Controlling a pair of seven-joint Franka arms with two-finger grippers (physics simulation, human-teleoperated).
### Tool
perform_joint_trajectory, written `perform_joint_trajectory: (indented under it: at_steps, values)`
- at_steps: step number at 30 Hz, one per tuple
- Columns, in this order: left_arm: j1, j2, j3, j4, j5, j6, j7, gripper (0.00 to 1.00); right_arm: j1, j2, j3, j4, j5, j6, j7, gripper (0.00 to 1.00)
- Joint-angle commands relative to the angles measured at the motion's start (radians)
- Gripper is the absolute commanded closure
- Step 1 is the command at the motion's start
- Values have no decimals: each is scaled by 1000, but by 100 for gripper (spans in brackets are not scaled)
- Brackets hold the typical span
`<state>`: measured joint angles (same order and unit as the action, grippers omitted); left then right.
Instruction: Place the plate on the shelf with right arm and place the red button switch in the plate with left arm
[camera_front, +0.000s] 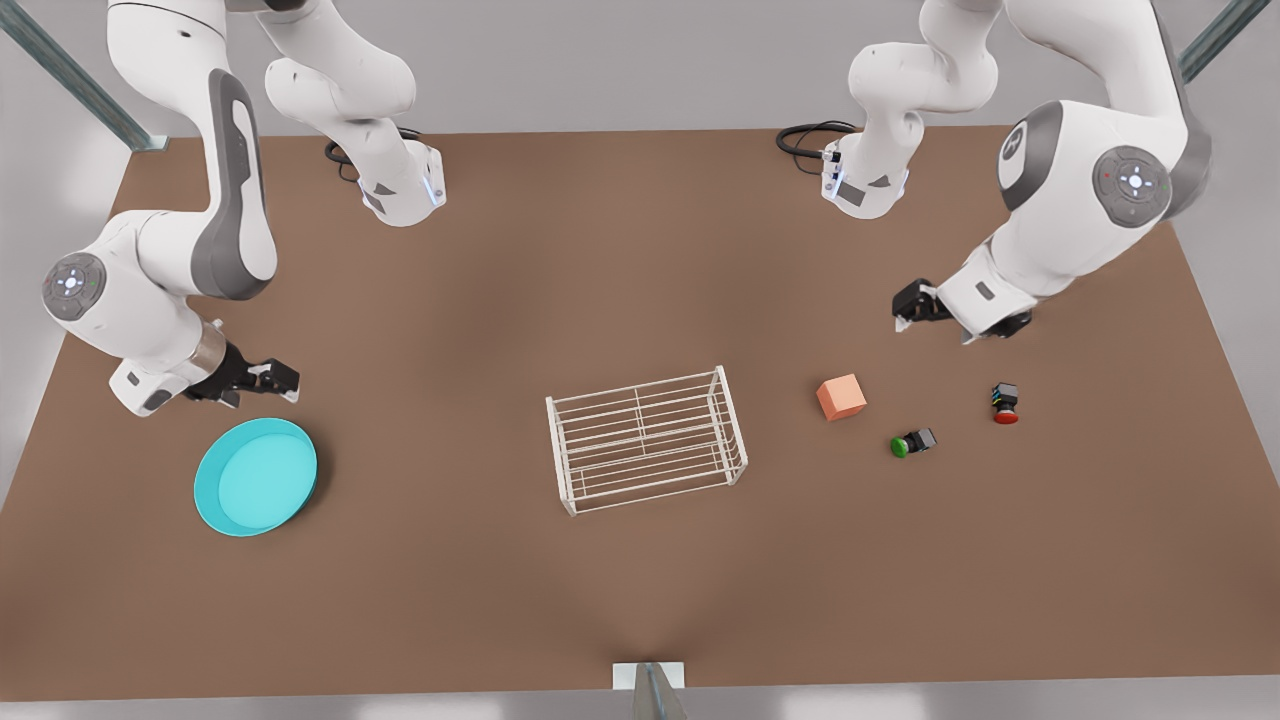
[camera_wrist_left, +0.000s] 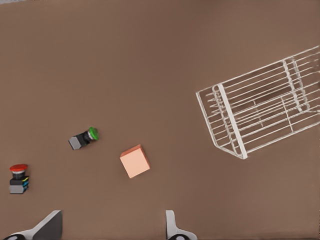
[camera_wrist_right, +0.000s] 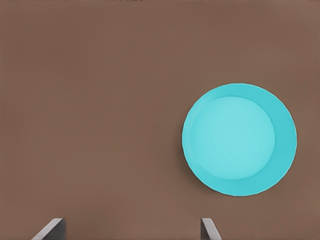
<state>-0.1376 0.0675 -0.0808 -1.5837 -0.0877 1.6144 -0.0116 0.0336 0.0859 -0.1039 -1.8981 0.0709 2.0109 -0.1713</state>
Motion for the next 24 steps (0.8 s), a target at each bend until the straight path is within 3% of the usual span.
perform_joint_trajectory:
  at_steps: [1, 4, 8, 10, 11, 12, 13, 14, 15, 19, 24]
  values:
    - [61, 3, -2, 2, -1, 12, -64, 0, -3, 0, 0, 1, -2, 26, -94, 0]
    - [62, 3, 1, -10, -4, -42, -62, 0, -46, 60, -8, 33, -36, 29, -126, 0]
    - [62, 0, 0, -16, -4, -48, -64, 0, -213, 196, -11, 142, 165, 17, -266, 0]
    - [62, -3, 0, -22, -1, -50, -64, 0, -273, 296, -7, 267, 187, -83, -257, 0]
    - [62, -3, 0, -22, -1, -50, -64, 0, -345, 322, 51, 274, 185, -83, -264, 0]
    - [62, -3, 0, -22, -1, -50, -64, 0, -449, 354, 162, 290, 175, -72, -267, 0]
    - [62, -3, 1, -22, -1, -50, -64, 0, -665, 422, 419, 315, 61, -29, -295, 0]
    - [62, -3, 0, -22, 0, -57, -64, 0, -763, 458, 547, 315, -23, 17, -329, 0]
    - [62, -3, 0, -22, 0, -67, -64, 0, -784, 492, 581, 315, -95, 84, -396, 0]
    - [62, -1, 0, -22, 0, -68, -80, 0, -787, 546, 564, 361, -217, 126, -448, 0]
    - [62, 0, 0, -29, 2, -67, -80, 0, -787, 646, 515, 441, -195, 126, -453, 2]
